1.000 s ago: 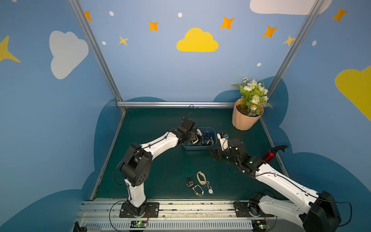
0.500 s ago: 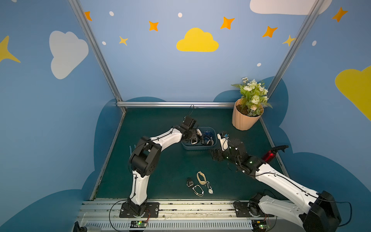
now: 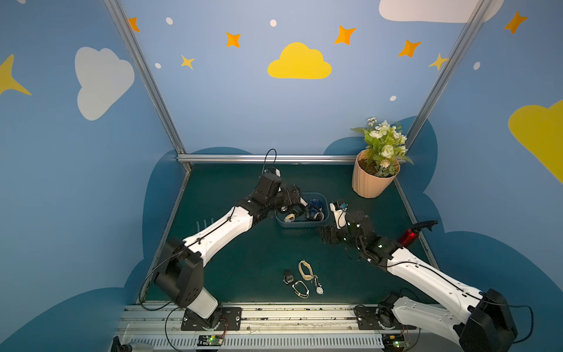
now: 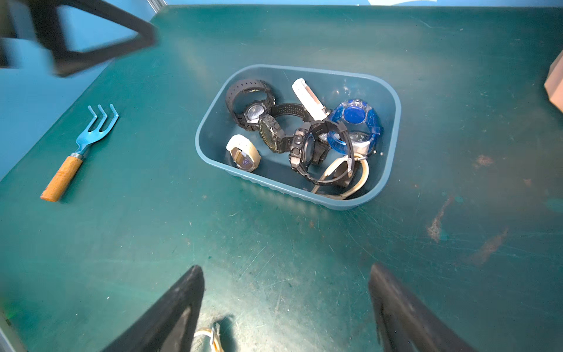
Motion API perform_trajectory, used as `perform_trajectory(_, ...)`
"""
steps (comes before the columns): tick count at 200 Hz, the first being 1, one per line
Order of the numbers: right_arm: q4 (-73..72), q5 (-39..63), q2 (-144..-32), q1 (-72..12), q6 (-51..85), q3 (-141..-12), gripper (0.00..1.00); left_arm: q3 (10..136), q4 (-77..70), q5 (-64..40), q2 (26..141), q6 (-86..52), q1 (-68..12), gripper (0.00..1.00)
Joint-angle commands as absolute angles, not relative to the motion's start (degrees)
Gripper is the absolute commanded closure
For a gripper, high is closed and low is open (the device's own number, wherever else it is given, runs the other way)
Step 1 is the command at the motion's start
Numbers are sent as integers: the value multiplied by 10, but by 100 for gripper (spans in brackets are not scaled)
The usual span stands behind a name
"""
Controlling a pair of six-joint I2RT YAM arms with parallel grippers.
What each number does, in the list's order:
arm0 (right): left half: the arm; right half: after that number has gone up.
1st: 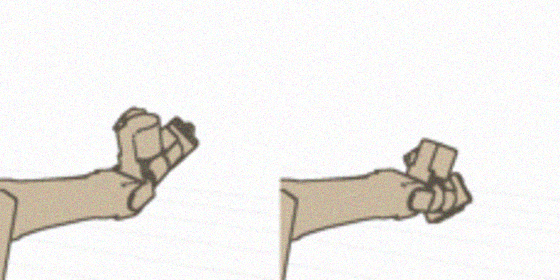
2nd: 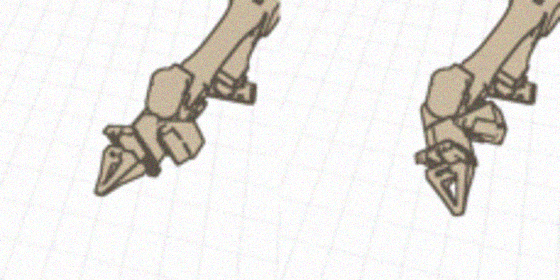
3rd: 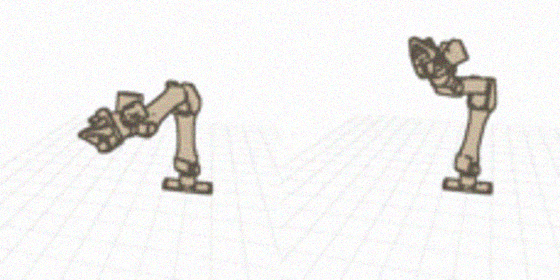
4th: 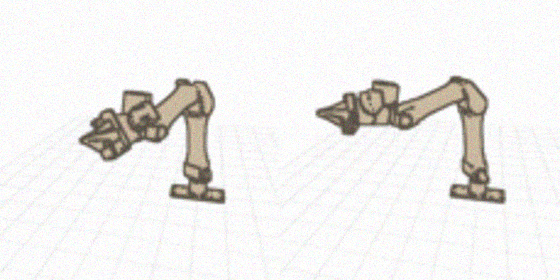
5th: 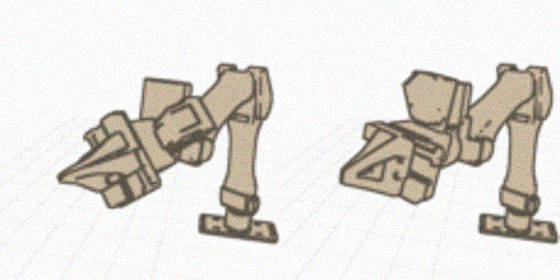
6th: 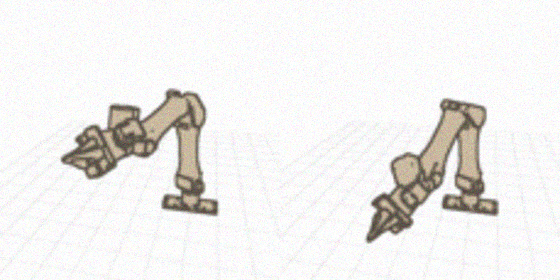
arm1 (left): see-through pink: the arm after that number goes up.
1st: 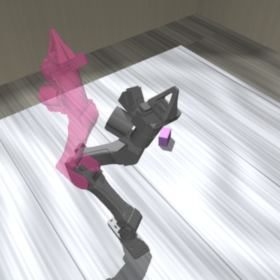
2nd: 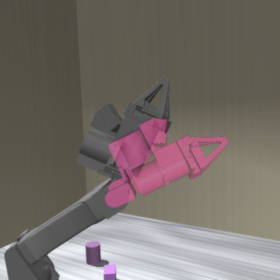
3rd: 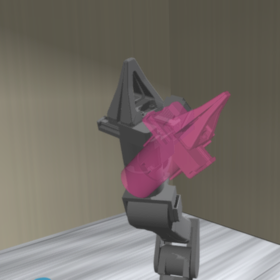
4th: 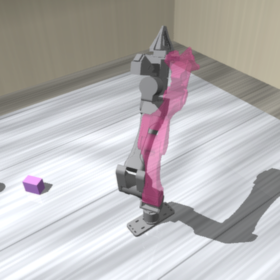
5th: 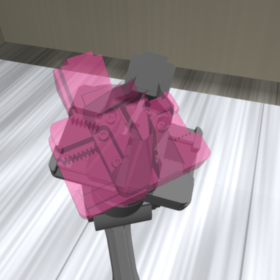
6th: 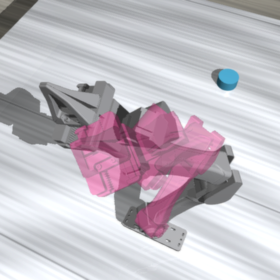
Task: Put the watch into the storage box
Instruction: Place the watch in the storage box.
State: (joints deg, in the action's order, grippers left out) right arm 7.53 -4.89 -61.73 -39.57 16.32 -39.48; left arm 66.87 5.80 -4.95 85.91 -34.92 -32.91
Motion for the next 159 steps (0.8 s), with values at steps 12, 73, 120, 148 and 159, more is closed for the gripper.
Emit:
perform_trajectory(12, 67, -43, -633, -395, 169, -407, 14, 510, 6, -43, 743, -389, -331, 0)
perform_trajectory(73, 57, -18, -683, -394, 175, -425, 14, 307, 1, -11, 556, -411, -336, 0)
perform_trajectory(120, 86, 12, -711, -402, 173, -444, 15, 312, 2, 0, 547, -392, -338, 0)
perform_trajectory(148, 110, 17, -706, -416, 185, -426, 17, 317, -10, -15, 569, -391, -338, 0)
perform_trajectory(159, 117, 21, -698, -422, 194, -413, 17, 317, -15, -18, 574, -395, -338, 0)
